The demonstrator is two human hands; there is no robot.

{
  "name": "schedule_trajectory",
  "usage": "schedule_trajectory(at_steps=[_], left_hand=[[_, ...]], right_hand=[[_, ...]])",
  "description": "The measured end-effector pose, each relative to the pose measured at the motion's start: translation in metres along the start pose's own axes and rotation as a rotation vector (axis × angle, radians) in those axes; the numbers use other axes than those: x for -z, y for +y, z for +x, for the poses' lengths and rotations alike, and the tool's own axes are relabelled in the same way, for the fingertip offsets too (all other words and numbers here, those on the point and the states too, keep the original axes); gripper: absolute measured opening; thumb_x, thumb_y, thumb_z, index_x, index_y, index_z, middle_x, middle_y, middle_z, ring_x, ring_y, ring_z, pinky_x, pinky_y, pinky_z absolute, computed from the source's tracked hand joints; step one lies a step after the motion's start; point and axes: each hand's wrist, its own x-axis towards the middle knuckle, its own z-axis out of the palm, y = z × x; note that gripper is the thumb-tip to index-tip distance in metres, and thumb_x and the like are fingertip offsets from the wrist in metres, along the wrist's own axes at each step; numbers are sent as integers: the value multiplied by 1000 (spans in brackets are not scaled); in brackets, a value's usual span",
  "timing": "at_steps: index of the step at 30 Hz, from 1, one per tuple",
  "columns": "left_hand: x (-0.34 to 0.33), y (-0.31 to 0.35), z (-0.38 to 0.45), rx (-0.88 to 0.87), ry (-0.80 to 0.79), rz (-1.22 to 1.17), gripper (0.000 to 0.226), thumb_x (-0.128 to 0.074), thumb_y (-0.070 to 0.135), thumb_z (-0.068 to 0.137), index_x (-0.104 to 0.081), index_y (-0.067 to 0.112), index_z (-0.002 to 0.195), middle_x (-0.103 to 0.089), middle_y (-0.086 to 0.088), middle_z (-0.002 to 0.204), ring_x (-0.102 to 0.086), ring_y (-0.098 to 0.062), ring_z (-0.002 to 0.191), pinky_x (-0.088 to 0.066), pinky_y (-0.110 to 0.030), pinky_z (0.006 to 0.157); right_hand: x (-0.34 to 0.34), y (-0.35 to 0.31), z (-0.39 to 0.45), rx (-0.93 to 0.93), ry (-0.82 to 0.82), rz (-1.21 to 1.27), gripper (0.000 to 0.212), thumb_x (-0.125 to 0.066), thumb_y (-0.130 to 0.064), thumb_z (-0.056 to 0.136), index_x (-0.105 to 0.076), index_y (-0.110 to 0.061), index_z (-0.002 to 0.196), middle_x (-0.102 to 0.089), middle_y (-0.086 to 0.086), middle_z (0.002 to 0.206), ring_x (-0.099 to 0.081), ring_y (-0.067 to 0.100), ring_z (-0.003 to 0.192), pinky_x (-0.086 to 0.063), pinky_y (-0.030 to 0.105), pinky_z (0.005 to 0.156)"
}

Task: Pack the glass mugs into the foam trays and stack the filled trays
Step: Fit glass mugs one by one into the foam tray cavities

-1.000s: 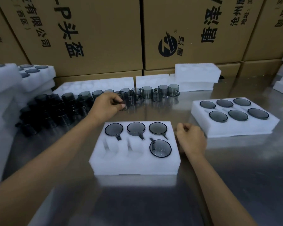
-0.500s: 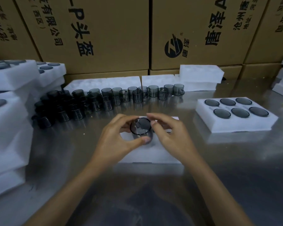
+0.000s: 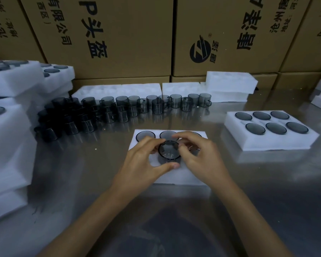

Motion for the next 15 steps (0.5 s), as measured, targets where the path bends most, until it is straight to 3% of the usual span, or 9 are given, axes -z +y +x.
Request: schedule_trajectory(at_steps=[5,8,11,15], left_hand=[[-1,-2,-2,-110,50,253,65,-64,70,76,-69,21,119,-63,12,109,-50,-7,110,-34,-20,92],[4,-11,-5,-157,28,343,51,-50,60,91,-70,24,121,-59,11,112,-48,-8,114,-28,-19,91],[4,-19,-7,-170,-17,415,43,-43,50,96,-71,27,120,-58,9,116,-48,-11,118,-26,-22,93],[2,-20,-6,-157,-13,410,40,-44,46,95,-72,28,118,-60,11,120,-47,-9,120,-25,-21,93]], right_hand=[[-3,6,-2,0,-9,-92,30,-58,-12,87,-75,-32,101,-70,-5,97,-63,4,93,-52,29,87],[-2,9,-2,99,-14,-294,29,-55,-21,84,-77,-28,102,-69,-11,101,-54,9,108,-38,27,92],[-3,12,-4,132,-64,-535,26,-59,-24,88,-76,-33,105,-64,-16,110,-47,8,118,-20,21,86],[-4,15,-4,121,-57,-566,25,-60,-25,88,-75,-35,104,-62,-14,115,-46,8,121,-20,24,87]])
